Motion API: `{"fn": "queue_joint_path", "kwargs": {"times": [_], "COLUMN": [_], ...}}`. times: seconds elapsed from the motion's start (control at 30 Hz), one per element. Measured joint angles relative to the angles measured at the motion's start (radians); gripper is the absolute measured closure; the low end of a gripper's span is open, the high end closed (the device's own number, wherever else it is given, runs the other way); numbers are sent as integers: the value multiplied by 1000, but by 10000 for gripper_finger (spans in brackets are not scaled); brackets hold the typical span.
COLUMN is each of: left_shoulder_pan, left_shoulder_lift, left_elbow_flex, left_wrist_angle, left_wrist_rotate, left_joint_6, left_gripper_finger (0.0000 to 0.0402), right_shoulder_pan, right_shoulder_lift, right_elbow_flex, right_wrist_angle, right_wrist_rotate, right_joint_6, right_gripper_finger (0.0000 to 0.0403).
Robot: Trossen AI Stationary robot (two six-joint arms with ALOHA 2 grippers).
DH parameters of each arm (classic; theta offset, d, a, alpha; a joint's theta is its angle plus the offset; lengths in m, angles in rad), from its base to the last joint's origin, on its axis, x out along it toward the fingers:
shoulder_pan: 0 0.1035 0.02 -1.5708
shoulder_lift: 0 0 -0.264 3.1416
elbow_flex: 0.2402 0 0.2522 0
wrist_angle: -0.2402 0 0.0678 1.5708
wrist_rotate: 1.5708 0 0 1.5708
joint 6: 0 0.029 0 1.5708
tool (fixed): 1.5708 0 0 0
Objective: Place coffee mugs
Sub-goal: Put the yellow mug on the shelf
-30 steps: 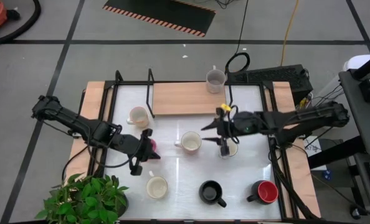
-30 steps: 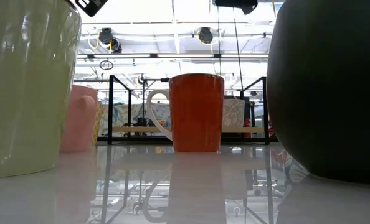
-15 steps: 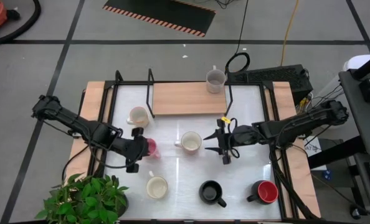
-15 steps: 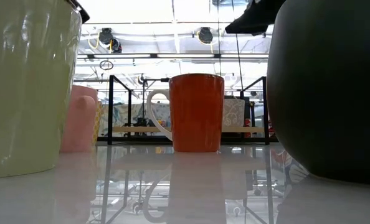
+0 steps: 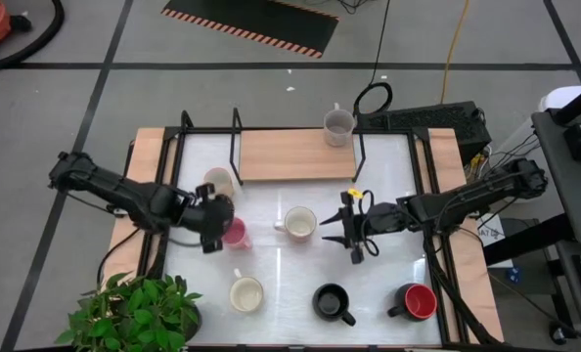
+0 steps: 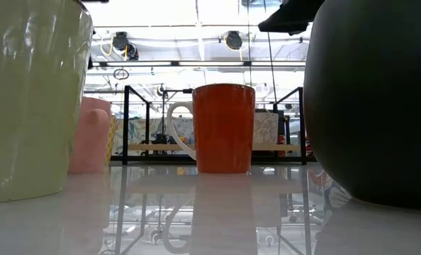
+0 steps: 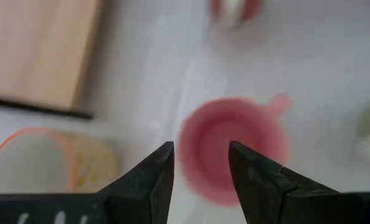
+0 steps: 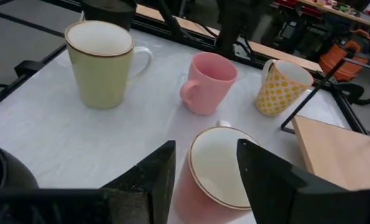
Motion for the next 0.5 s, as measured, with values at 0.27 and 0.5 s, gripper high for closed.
{"fn": "queue_joint_path", "kwargs": {"times": [0.27,0.5], "left_shoulder_pan": [180,301], "left_shoulder_lift": [0,0], "left_elbow_flex": [0,0], "left_wrist_angle": [-116,-137], "left_wrist_rotate": [8,8], "left_joint_6": [-35,-153], "left_gripper_finger": [243,243], "right_shoulder_pan": [-3,-3], "right_shoulder_lift": [0,0], "right_elbow_flex": [0,0], "right_wrist_angle": [-18,-20], "right_wrist_rotate": [52,51], "right_joint_6": [-8,-8], "right_gripper_finger": [241,241]}}
